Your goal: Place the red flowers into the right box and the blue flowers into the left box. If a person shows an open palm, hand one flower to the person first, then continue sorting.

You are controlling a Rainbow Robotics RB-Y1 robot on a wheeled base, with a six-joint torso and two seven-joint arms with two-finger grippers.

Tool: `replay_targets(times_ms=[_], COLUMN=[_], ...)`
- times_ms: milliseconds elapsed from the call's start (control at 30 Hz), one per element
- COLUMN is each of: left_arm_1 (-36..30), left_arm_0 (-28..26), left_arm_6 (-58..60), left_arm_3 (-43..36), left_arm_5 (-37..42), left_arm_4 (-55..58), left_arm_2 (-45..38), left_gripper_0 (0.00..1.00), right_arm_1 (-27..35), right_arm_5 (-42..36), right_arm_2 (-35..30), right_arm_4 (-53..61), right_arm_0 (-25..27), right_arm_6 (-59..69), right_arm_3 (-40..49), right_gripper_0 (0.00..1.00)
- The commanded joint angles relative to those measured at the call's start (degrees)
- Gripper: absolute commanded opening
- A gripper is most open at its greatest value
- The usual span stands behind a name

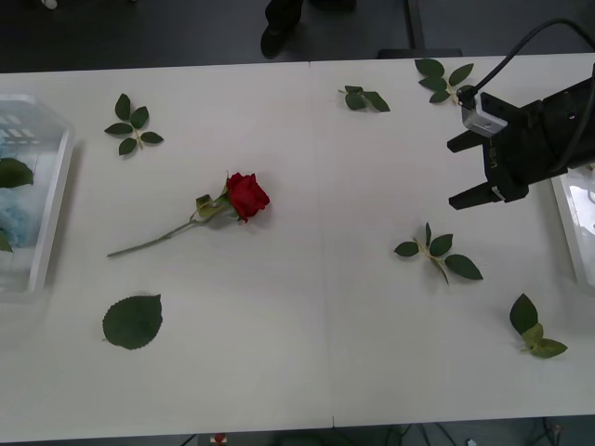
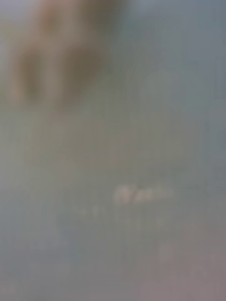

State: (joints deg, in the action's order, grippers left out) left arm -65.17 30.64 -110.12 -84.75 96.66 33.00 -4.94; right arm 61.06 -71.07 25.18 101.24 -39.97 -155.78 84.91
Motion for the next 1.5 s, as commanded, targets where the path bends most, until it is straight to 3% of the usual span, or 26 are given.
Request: replay_targets(times_ms=[33,333,367,400,467,600,833,900,1000,1167,1300,1500], left_arm_1=[-3.3,-3.1,-3.1,-3.1,-2.9,-2.6,-2.7,-2.7,-2.6,-0.6,3.3,7.6], left_arm_0=[2.2,2.1,2.2,2.1,2.1,2.2,2.1,2.1,2.1,2.1,-0.1,-0.8], left_arm_6=[-5.6,-6.8,-6.8,-6.8,-6.8,-6.9,-7.7,-8.4,-8.1,-3.2,0.0,1.2], left_arm_3=[9.9,15.2,15.2,15.3,15.2,15.2,13.6,12.0,8.3,6.0,3.0,-2.5], left_arm_5=[-4.6,-5.3,-5.3,-5.3,-5.3,-5.3,-5.7,-3.2,0.2,-1.1,-8.4,-21.1], left_arm_4=[-1.5,-2.2,-2.2,-2.2,-2.3,-2.4,0.8,6.2,14.4,25.9,29.0,28.7], left_arm_2=[-1.5,3.1,3.4,3.4,3.4,3.4,2.7,-0.3,-2.7,-2.7,-1.6,9.7], left_gripper_0=[0.0,0.0,0.09,0.29,0.57,0.72,0.85,0.99,1.0,1.0,1.0,1.0], right_arm_1=[-1.0,-1.3,-1.3,-1.3,-1.3,-1.3,-1.3,-1.3,-1.3,-1.3,-1.3,-1.3], right_arm_5=[0.6,0.8,0.8,0.9,1.0,1.2,1.5,1.5,1.5,1.5,1.5,1.7], right_arm_2=[-0.3,-0.3,-0.2,-0.3,-0.3,-0.3,-0.3,-0.3,-0.3,-0.3,-0.3,-0.3], right_arm_4=[1.9,2.4,2.4,2.5,2.4,2.4,2.6,2.7,2.7,2.7,2.9,3.3], right_arm_0=[0.2,0.2,0.2,0.2,0.2,0.2,0.2,0.2,0.2,0.2,0.2,0.2], right_arm_6=[0.8,0.8,0.8,0.8,0.8,0.8,0.8,0.8,0.8,0.8,0.8,0.8], right_arm_3=[0.1,0.1,0.1,0.1,0.1,0.0,0.0,0.1,0.1,0.0,0.0,-0.5], right_gripper_0=[0.97,0.97,0.97,0.97,0.97,0.97,0.97,0.97,0.97,0.97,0.97,0.97])
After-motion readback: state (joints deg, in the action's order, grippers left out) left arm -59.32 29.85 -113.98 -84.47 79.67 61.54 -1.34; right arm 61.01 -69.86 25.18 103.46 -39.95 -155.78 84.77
